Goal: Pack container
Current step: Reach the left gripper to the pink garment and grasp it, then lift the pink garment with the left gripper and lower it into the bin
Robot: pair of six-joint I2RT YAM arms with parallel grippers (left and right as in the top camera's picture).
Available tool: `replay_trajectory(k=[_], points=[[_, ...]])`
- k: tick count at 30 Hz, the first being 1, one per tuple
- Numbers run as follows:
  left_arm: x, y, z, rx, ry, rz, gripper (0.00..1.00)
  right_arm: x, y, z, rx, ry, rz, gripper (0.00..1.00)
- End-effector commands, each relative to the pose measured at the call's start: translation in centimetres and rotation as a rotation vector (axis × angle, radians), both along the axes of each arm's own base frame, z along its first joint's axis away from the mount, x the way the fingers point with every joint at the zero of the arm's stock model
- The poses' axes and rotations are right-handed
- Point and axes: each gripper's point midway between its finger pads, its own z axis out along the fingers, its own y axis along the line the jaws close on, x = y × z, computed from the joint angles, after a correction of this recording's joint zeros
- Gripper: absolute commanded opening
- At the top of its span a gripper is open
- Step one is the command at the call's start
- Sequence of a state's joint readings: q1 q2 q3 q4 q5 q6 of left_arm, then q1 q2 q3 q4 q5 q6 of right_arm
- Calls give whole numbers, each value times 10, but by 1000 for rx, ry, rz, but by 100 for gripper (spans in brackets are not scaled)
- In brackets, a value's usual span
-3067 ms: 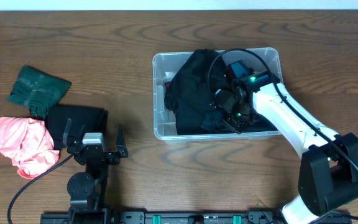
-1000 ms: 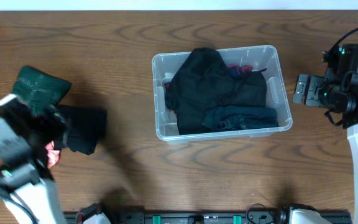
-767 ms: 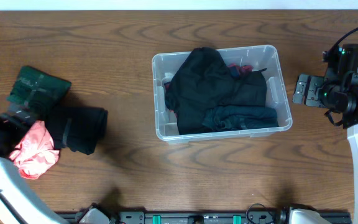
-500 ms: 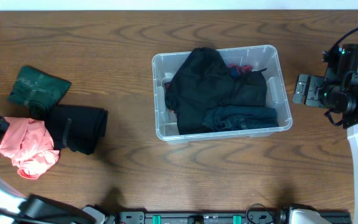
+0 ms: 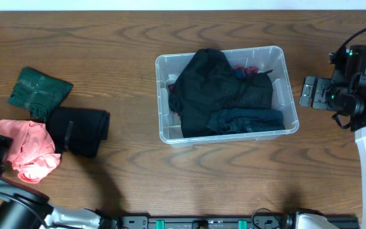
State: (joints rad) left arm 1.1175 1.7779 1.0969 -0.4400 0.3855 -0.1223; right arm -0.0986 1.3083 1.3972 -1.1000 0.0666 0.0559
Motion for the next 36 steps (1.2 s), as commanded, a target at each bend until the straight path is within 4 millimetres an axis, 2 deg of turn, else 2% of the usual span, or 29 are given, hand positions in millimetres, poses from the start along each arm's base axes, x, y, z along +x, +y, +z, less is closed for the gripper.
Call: replay_trajectory(k=[1, 4, 5, 6, 9, 10, 14, 15, 16, 19, 22, 26, 29, 32, 34, 36], points=[[10, -6, -19, -60, -16, -48, 98, -1, -3, -1, -4, 4, 0, 99], [19, -17, -32, -124, -42, -73, 100, -1, -3, -1, -4, 5, 0, 99], [19, -19, -35, -132, -38, -76, 96, -1, -3, -1, -4, 5, 0, 99], [19, -20, -37, -137, -36, -77, 90, -1, -3, -1, -3, 7, 0, 99], [20, -21, -37, -141, -40, -79, 54, -3, -3, -2, -3, 13, 0, 99], [23, -22, -35, -149, -59, -86, 44, -3, -3, -2, -3, 13, 0, 99], [42, -30, -22, -188, -187, -126, 20, -3, -3, -2, -2, 13, 0, 99], [45, -32, -20, -198, -208, -126, 11, -3, -3, -2, -3, 13, 0, 99], [48, -33, -16, -211, -227, -121, 6, -3, -3, -2, -2, 13, 0, 99], [53, -34, -1, -215, -276, -119, 6, -2, -3, -2, -3, 12, 0, 99], [59, -33, 24, -193, -326, -101, 6, -2, -3, -2, -2, 12, 0, 99], [80, -39, 85, -136, -485, -144, 6, -2, -3, -2, -2, 11, 0, 99], [98, -59, 137, -107, -590, -209, 6, -2, -3, -2, -2, 11, -1, 99], [122, -101, 179, -64, -649, -344, 6, -2, -3, -2, -2, 11, -1, 99], [139, -141, 202, -39, -679, -463, 6, -2, -3, -2, -2, 11, -1, 99], [154, -189, 222, -35, -708, -596, 6, -2, -3, -2, -2, 11, -1, 99]])
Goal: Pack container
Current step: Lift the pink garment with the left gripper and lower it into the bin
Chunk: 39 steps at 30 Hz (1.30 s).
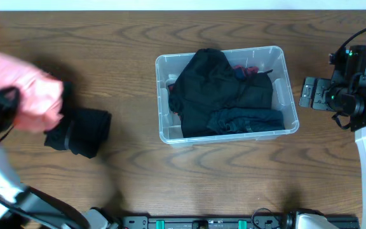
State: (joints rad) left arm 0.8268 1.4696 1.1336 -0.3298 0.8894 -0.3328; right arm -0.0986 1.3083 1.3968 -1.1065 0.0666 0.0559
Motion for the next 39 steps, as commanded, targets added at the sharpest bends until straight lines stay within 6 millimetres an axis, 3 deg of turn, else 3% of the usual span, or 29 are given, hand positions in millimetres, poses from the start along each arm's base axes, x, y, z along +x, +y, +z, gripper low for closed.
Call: replay_trajectory(k=[1, 9, 15, 20, 23, 30, 35, 39], points=[[26, -86, 49, 34, -113, -236, 6, -1, -3, -1, -3, 4, -1, 99], [40, -266, 91, 80, -250, -633, 6, -1, -3, -1, 0, 5, -4, 99], [34, -378, 100, 87, -338, -822, 6, -1, -3, -1, 1, 4, -7, 99], [33, -453, 95, 44, -370, -934, 6, -1, -3, -1, 1, 5, -7, 99], [37, -492, 80, 22, -333, -1006, 6, -2, -3, -1, 1, 7, -7, 99], [44, -556, 58, -3, -293, -1115, 6, -3, -8, -2, -4, 10, -35, 99], [34, -584, 32, -10, -242, -1170, 6, -20, -52, -1, -20, 20, -265, 99], [22, -602, 13, -12, -206, -1211, 6, -30, -75, -4, 60, 13, -353, 99]])
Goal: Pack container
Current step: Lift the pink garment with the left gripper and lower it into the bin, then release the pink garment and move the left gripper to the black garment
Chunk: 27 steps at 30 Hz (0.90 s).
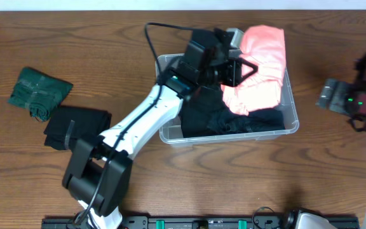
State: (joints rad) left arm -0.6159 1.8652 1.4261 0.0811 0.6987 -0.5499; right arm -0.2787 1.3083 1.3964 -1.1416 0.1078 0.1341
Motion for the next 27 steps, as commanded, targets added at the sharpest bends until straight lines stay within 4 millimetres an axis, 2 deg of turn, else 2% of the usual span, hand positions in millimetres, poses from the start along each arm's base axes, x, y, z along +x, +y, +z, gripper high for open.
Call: replay_trajectory(k=[1, 7, 15, 16, 18, 19, 23, 27], points=[[-5, -18, 7, -18, -28, -32, 6, -9, -18, 0, 60, -25, -100, 99], [-9, -34, -15, 3, -16, -45, 6, -13, -25, 0, 78, -29, -121, 99], [-4, -36, -49, 50, 35, -33, 6, -13, -25, 0, 78, -28, -120, 99], [-4, -36, -52, 55, 42, -34, 11, -13, -25, 0, 78, -28, -120, 99], [-4, -34, -55, 62, 51, -32, 72, -13, -25, 0, 78, -28, -120, 99], [-4, -33, -54, 61, 54, -33, 98, -13, -25, 0, 78, -27, -120, 99], [4, -13, -32, 66, 1, -17, 98, -14, -25, -1, 78, -22, -117, 99], [23, 34, 10, 83, -77, 70, 98, -14, -25, -1, 76, -22, -114, 99]])
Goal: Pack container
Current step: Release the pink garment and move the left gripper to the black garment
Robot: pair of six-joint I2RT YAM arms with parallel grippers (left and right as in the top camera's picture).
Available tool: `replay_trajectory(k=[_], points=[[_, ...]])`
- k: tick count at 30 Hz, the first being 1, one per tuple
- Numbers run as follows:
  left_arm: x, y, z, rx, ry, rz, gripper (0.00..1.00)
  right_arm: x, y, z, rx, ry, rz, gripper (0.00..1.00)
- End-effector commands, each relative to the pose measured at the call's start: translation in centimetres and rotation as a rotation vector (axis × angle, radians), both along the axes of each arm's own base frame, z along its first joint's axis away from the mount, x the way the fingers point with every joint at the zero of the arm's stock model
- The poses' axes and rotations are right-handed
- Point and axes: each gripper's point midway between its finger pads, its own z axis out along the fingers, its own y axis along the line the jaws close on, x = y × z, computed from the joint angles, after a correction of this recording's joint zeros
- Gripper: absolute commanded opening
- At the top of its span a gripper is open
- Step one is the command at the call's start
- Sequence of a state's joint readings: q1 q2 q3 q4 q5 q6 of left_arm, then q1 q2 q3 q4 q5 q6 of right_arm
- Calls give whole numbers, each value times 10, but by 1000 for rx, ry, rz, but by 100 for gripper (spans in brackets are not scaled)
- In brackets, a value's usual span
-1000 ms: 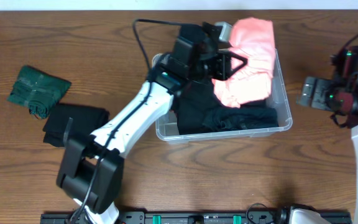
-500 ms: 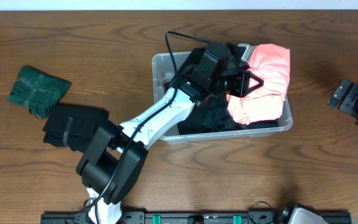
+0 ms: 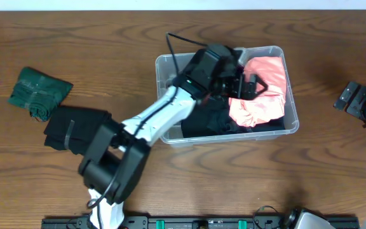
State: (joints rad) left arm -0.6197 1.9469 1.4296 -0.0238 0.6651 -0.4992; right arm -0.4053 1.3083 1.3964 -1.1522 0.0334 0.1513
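A clear plastic container stands mid-table with dark clothes packed inside. A pink garment lies in its right half, on top of the dark clothes. My left gripper reaches in over the container from the left. Its fingertips are at the pink garment's left edge and seem still closed on the cloth. A folded green garment and a folded black garment lie on the table at the left. My right gripper hovers at the far right edge, away from the container, and its jaw state is unclear.
The left arm stretches diagonally from the front of the table across the container's left wall. The wooden table surrounds the container. A black rail runs along the front edge.
The pink garment was held spread above the container's right end. It now sits lower, bunched inside the right half, and the left gripper has dropped with it. The right arm has moved further right.
The pink garment first lay on the table at the far left beside the left gripper. It was then lifted in that gripper over the left side, then held above the container's right end. It now rests in the container on the dark clothes.
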Motion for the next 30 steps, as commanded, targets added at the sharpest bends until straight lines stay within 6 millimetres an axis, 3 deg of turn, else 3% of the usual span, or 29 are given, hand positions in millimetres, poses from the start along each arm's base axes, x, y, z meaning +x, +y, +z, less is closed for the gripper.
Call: replay_trajectory(k=[1, 5, 8, 11, 14, 18, 21, 27, 30], points=[[26, 47, 84, -40, -194, 78, 98, -2, -1, 1, 4, -6, -9, 99], [33, 128, 120, 33, -252, 178, 98, -2, -1, 1, 1, -6, -6, 99], [40, 219, 127, 147, -236, 354, 98, -2, -1, 1, 1, -6, -6, 99], [38, 323, 113, 255, -103, 608, 98, -1, -1, 1, 1, -7, -6, 99], [18, 410, 87, 295, 83, 805, 98, -1, -1, 2, 0, -9, -6, 99], [-19, 490, 40, 283, 327, 1022, 98, 0, -2, 2, -2, -14, -6, 99], [-47, 515, 1, 245, 479, 1107, 98, 0, -2, 2, -2, -14, -6, 99], [-90, 522, -73, 219, 688, 1163, 98, 0, -2, 2, -1, -13, -6, 99], [-111, 538, -108, 267, 753, 1280, 98, -1, -1, 2, 0, -11, -6, 99]])
